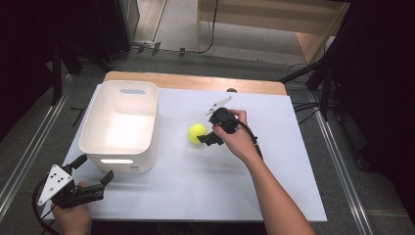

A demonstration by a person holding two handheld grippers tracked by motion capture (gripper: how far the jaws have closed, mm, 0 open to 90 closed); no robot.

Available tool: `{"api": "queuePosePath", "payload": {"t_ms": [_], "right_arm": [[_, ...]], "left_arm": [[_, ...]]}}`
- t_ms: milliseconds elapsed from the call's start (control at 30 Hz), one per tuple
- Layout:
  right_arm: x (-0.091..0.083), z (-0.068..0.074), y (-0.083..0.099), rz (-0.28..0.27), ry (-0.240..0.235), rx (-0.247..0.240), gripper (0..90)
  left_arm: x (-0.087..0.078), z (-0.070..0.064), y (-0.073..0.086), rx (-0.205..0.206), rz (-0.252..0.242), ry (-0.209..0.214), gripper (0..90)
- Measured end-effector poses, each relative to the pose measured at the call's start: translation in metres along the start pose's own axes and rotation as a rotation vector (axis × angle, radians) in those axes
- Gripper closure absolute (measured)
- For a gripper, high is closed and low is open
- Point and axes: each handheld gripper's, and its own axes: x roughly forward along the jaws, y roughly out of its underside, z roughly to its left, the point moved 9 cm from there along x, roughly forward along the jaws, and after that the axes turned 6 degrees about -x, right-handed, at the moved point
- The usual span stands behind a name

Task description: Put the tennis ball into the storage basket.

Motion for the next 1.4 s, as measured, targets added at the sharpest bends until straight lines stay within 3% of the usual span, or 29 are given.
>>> {"api": "queuePosePath", "payload": {"t_ms": [567, 933, 1000, 1400], "right_arm": [[0.027, 0.001, -0.004, 0.094, 0.0, -0.033, 6.0], [0.039, 0.004, -0.006, 0.118, -0.01, -0.045, 6.3], [0.041, 0.003, -0.007, 0.116, -0.004, -0.044, 13.0], [0.051, 0.003, -0.006, 0.136, -0.008, -0.042, 13.1]], "left_arm": [[0.0, 0.0, 0.0, -0.002, -0.002, 0.001, 0.0], [0.0, 0.001, 0.0, -0.001, -0.001, 0.001, 0.0], [0.0, 0.0, 0.0, -0.003, -0.001, 0.002, 0.0], [0.0, 0.001, 0.0, 0.0, -0.001, 0.001, 0.0]]}}
